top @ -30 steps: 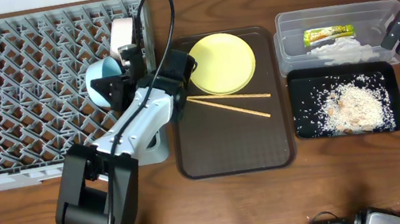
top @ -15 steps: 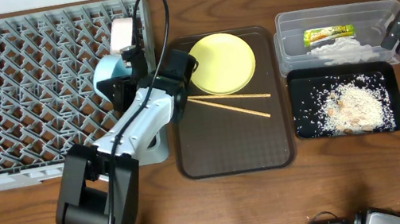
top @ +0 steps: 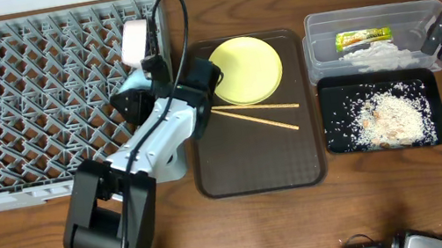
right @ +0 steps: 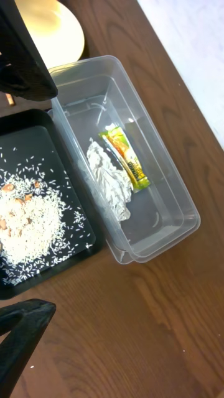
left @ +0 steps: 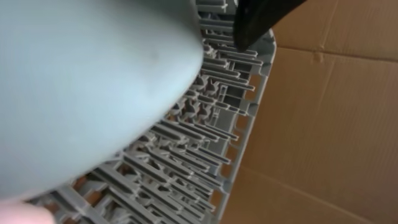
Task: Sort waste into correct bins and load items into the dishwasher
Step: 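Stand the light-blue bowl in the rack and open the left gripper, then move the left gripper over to the yellow plate, then grasp the yellow plate rim with the left gripper and tilt it up, then lift the yellow plate and carry it to the rack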
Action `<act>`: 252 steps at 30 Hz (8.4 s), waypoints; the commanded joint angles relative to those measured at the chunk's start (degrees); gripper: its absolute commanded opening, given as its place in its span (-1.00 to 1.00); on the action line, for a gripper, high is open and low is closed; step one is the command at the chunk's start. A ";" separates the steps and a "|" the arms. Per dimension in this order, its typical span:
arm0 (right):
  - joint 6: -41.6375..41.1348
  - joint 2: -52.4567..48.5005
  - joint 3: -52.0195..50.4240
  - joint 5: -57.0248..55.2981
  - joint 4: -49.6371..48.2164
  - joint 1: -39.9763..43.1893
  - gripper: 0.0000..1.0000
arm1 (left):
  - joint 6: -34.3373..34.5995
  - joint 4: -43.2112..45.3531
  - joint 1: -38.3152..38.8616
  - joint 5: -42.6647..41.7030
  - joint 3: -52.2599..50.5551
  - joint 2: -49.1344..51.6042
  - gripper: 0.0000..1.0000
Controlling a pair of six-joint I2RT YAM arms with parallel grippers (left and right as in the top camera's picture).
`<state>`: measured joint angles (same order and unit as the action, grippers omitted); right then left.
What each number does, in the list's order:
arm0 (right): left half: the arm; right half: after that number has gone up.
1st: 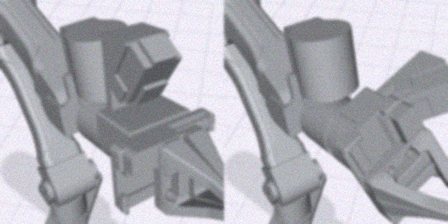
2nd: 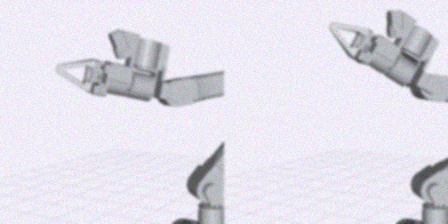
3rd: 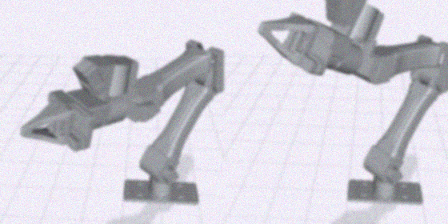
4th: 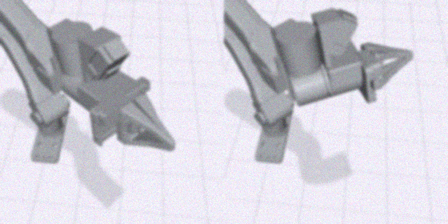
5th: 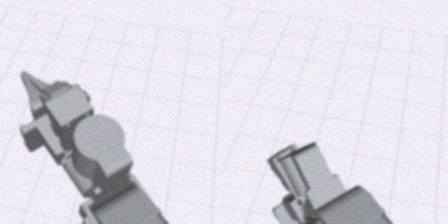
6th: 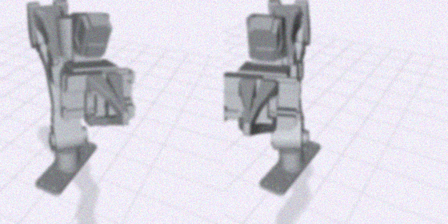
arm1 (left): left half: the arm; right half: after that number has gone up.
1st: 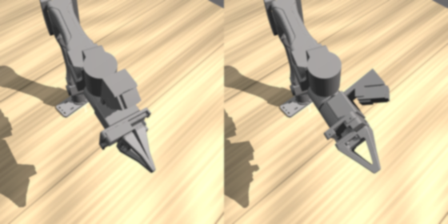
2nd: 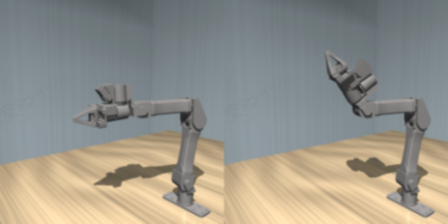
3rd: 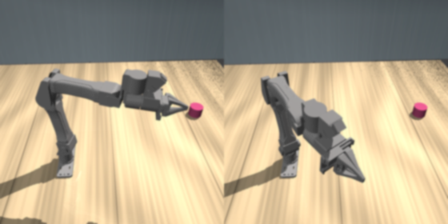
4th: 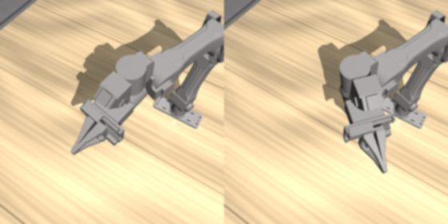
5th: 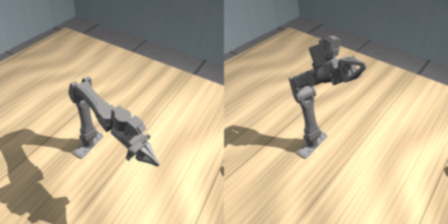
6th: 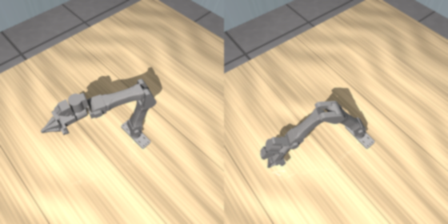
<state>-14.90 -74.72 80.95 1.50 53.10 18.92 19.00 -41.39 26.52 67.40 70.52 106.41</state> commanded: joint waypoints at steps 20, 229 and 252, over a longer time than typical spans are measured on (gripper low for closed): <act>-0.52 0.42 0.70 -0.17 0.13 0.20 0.99 | -0.17 6.69 0.35 -53.48 2.14 -24.24 0.83; -0.52 0.42 0.70 -0.17 0.11 0.20 0.98 | -11.19 11.65 -8.39 -34.25 15.08 -16.81 -0.85; -0.52 0.42 0.70 -0.17 0.13 0.20 0.98 | -47.76 25.22 -21.70 -31.41 15.08 -16.37 -0.85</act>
<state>-14.90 -74.72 80.95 1.50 53.12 18.92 -18.72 -17.43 6.33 38.63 85.49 90.11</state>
